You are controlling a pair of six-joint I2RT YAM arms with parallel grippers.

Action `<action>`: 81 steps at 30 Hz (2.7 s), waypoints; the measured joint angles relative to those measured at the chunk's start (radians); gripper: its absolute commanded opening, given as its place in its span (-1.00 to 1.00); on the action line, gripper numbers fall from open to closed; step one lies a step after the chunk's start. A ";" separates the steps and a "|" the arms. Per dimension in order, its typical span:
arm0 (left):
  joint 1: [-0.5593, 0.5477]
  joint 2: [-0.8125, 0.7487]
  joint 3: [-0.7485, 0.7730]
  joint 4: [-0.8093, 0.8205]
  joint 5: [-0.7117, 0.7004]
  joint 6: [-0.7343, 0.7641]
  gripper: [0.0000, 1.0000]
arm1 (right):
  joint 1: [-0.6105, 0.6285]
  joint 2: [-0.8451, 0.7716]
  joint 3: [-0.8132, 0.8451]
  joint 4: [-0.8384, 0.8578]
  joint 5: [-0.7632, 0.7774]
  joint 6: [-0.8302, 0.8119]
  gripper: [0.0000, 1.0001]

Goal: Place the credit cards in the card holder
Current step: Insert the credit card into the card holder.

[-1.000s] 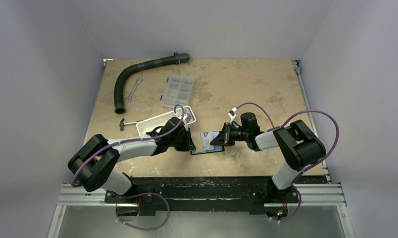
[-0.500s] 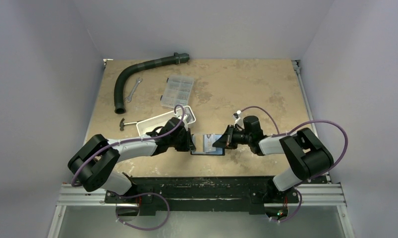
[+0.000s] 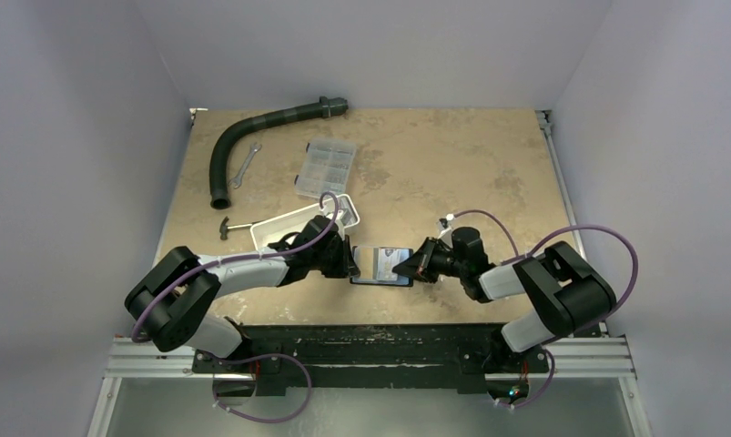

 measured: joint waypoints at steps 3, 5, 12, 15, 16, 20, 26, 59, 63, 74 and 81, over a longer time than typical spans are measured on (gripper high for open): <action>0.001 0.001 0.000 0.002 0.002 -0.001 -0.90 | 0.013 -0.002 -0.005 0.012 0.019 0.022 -1.00; 0.001 0.002 0.000 0.003 0.003 -0.001 -0.90 | 0.019 -0.002 -0.005 0.016 0.024 0.028 -1.00; 0.002 0.003 -0.004 0.012 0.007 -0.003 -0.90 | 0.027 0.036 -0.004 0.054 0.018 0.042 -1.00; 0.002 0.003 -0.004 0.013 0.007 -0.003 -0.90 | 0.027 0.063 -0.004 0.082 0.010 0.047 -1.00; 0.002 0.003 -0.004 0.013 0.007 -0.003 -0.91 | 0.027 0.072 -0.004 0.093 0.006 0.049 -1.00; 0.002 0.003 -0.005 0.014 0.007 -0.003 -0.91 | 0.027 0.109 -0.002 0.134 -0.022 0.048 -1.00; 0.002 0.003 -0.005 0.014 0.010 -0.003 -0.91 | 0.027 0.188 0.029 0.181 -0.089 0.016 -1.00; 0.006 -0.101 0.034 -0.128 -0.110 0.037 -0.89 | 0.108 0.455 -0.031 0.692 -0.003 0.222 -1.00; 0.000 -0.042 0.021 -0.130 -0.144 0.042 -0.92 | 0.108 0.455 -0.032 0.692 0.000 0.215 -1.00; -0.061 -0.023 -0.006 -0.101 -0.178 0.023 -0.94 | 0.134 0.424 -0.018 0.646 0.038 0.199 -1.00; -0.074 -0.020 -0.005 -0.093 -0.195 0.022 -0.94 | 0.159 0.387 0.011 0.568 0.061 0.178 -1.00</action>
